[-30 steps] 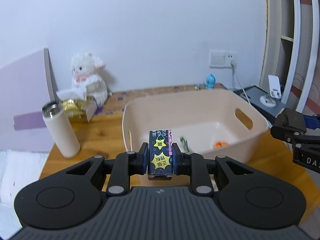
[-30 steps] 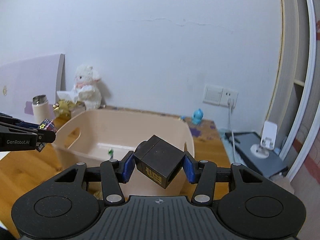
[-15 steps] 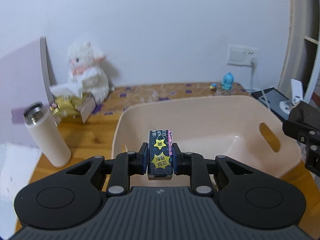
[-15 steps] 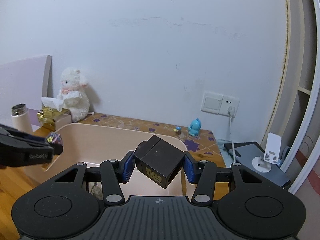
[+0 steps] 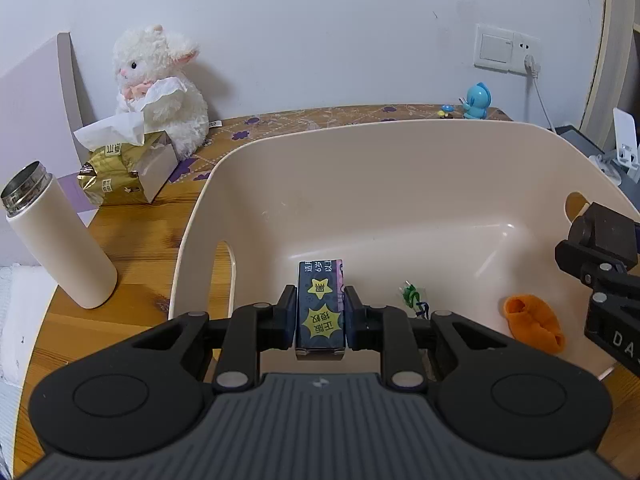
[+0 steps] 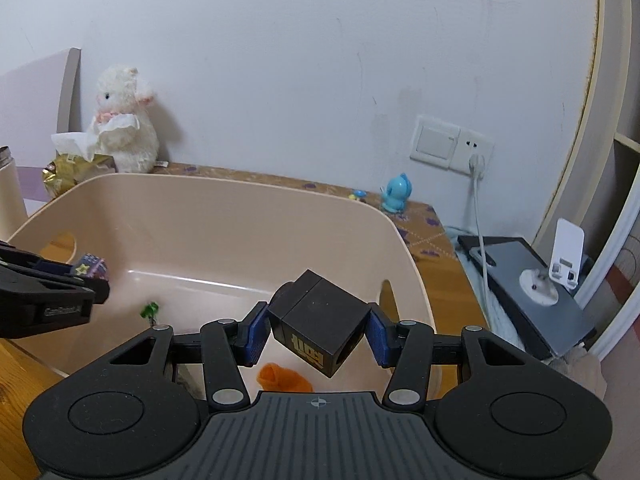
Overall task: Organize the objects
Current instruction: 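Lift both boxes over the basket and open both tools to release them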
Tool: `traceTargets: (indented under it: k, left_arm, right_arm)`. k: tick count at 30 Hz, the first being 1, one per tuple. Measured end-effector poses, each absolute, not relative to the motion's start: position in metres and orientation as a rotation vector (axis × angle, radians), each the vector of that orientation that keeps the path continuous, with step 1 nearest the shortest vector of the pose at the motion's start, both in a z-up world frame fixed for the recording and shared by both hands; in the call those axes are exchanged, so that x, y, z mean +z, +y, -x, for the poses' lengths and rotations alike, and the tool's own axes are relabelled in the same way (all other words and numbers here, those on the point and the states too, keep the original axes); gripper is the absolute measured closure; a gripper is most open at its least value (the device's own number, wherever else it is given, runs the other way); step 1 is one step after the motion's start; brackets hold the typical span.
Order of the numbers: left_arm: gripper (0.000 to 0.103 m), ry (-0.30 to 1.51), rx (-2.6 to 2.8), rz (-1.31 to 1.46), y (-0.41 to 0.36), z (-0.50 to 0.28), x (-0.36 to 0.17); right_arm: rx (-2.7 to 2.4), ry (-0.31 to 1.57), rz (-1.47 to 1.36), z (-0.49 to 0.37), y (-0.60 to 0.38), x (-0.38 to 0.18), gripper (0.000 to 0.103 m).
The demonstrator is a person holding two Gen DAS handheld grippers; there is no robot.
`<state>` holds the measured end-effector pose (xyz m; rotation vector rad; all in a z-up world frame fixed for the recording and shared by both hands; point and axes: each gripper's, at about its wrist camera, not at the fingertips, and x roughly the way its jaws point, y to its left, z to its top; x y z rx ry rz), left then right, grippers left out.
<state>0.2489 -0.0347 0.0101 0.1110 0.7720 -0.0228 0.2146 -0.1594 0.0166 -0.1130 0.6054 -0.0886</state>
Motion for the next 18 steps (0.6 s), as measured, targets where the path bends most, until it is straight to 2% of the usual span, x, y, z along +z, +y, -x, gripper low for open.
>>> traceTargets:
  k: [2,4,5,6,7,8,10,16,18]
  left_arm:
    - [0.075,0.766,-0.018,-0.1,-0.033,-0.247,0.013]
    - [0.062,0.767,-0.038,-0.082,-0.033,-0.245,0.017]
    - [0.058,0.768,-0.058,-0.071,-0.033,-0.243,0.02]
    - [0.046,0.766,-0.067,-0.066,-0.034,-0.241,0.023]
    - [0.026,0.76,-0.058,-0.067,-0.035,-0.238,0.027]
    - [0.02,0.737,-0.04,-0.071,-0.036,-0.233,0.031]
    - [0.017,0.698,-0.033,-0.077,-0.035,-0.223,0.04]
    - [0.016,0.669,-0.043,-0.089,-0.032,-0.196,0.066]
    - [0.014,0.646,-0.047,-0.115,-0.032,-0.184,0.072]
  right_arm:
    - [-0.087,0.609,0.114,-0.213,-0.161,0.017,0.055]
    - [-0.085,0.602,0.117,-0.211,-0.162,0.021,0.054]
    - [-0.088,0.594,0.121,-0.208,-0.162,0.023,0.046]
    - [-0.086,0.584,0.123,-0.206,-0.162,0.025,0.045]
    - [-0.086,0.575,0.123,-0.202,-0.162,0.029,0.042]
    - [-0.089,0.566,0.121,-0.199,-0.163,0.032,0.041]
    - [-0.089,0.545,0.109,-0.19,-0.164,0.04,0.033]
    - [-0.08,0.504,0.071,-0.16,-0.171,0.064,0.024]
    - [-0.077,0.496,0.063,-0.147,-0.174,0.071,0.018]
